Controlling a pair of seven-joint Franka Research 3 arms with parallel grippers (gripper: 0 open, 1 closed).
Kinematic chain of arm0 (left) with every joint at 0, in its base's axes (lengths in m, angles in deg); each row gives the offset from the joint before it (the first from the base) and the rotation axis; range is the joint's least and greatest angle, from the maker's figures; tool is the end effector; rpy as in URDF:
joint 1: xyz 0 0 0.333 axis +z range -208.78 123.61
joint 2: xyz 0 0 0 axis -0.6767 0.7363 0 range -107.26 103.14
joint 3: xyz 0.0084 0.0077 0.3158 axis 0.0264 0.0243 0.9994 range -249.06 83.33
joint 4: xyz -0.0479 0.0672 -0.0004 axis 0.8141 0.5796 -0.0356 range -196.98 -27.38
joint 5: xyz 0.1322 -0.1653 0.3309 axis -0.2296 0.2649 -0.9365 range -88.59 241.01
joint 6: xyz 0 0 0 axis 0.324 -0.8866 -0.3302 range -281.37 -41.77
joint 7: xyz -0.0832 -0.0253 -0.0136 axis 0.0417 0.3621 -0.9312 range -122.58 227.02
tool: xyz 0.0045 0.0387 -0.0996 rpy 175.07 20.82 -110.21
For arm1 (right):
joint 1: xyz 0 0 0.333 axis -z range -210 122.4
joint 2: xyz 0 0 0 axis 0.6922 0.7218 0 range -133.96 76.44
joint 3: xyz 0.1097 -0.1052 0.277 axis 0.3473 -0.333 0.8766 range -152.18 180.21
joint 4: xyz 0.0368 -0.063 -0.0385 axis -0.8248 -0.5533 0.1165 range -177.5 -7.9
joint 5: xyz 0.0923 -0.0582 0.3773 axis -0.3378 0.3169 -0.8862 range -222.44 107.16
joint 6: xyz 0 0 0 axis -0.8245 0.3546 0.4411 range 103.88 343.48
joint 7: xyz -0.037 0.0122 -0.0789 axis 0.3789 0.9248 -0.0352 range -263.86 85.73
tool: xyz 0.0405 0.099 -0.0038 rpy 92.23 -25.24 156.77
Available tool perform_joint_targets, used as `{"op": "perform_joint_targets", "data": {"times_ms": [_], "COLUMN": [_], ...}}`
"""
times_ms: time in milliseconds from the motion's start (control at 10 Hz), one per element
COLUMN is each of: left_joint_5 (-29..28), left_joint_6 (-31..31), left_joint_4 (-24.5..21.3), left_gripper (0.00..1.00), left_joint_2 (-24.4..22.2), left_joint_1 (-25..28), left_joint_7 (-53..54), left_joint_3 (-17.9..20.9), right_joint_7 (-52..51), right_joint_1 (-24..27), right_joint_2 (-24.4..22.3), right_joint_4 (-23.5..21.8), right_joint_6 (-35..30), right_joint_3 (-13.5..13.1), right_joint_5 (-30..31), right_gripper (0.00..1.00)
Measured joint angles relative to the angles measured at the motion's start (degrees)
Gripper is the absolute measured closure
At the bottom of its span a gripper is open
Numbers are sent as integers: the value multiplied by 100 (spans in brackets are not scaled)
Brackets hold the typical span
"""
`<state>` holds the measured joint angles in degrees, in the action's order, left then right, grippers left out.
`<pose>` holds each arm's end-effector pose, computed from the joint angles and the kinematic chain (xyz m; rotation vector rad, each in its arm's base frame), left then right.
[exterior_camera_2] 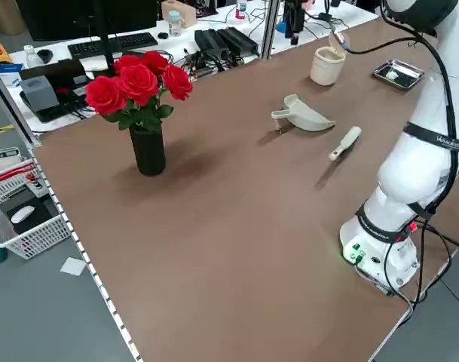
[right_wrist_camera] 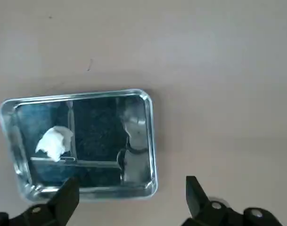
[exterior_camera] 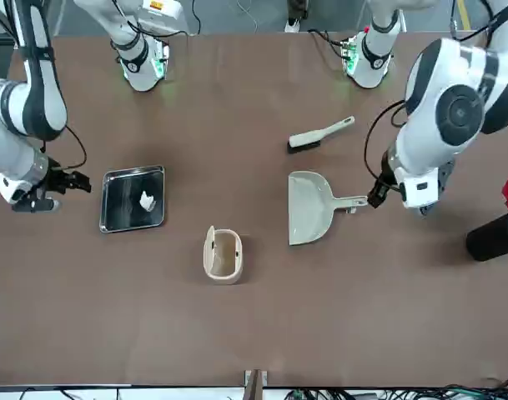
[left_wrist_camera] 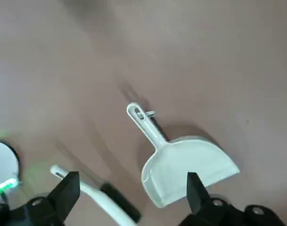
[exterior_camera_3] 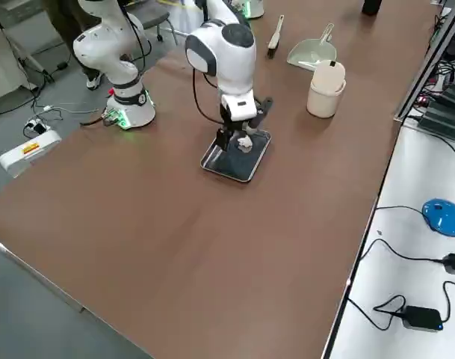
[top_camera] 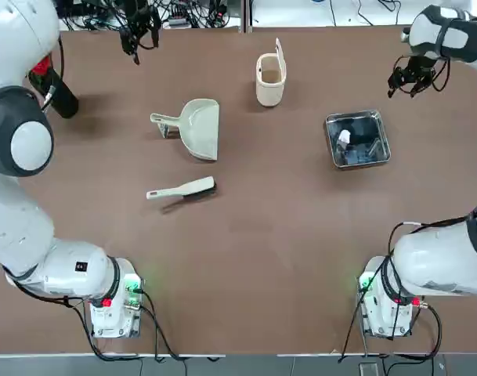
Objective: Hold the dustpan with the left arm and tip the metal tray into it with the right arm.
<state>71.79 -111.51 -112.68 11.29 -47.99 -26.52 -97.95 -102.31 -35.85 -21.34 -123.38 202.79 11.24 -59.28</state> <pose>0.5801 -0.1946 0.4825 -2.6254 -1.4427 0.1508 0.5391 -0.1007 0.3395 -3.1020 -0.0417 0.1397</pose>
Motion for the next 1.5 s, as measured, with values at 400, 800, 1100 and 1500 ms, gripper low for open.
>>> {"op": "perform_joint_targets", "data": {"times_ms": [400,800,1100,1500], "left_joint_5": [2,3,-214,-746], "left_joint_6": [-1729,-3633,-4272,-4874], "left_joint_4": [-1841,-3367,-3869,-3914], "left_gripper": [1,2,2,2], "left_joint_2": [-862,-866,-828,-310], "left_joint_1": [68,69,70,102], "left_joint_7": [-1930,-3027,-3133,-3379], "left_joint_3": [-14,-28,-29,-27], "right_joint_7": [-128,-271,-457,-531], "right_joint_1": [35,74,135,206], "right_joint_2": [866,1352,1545,1598], "right_joint_4": [-1,-378,-476,-500], "right_joint_6": [762,1816,2136,2137], "right_joint_3": [-1,-4,-4,-4], "right_joint_5": [-3,-7,-10,-124], "right_gripper": [0,1,9,49]}}
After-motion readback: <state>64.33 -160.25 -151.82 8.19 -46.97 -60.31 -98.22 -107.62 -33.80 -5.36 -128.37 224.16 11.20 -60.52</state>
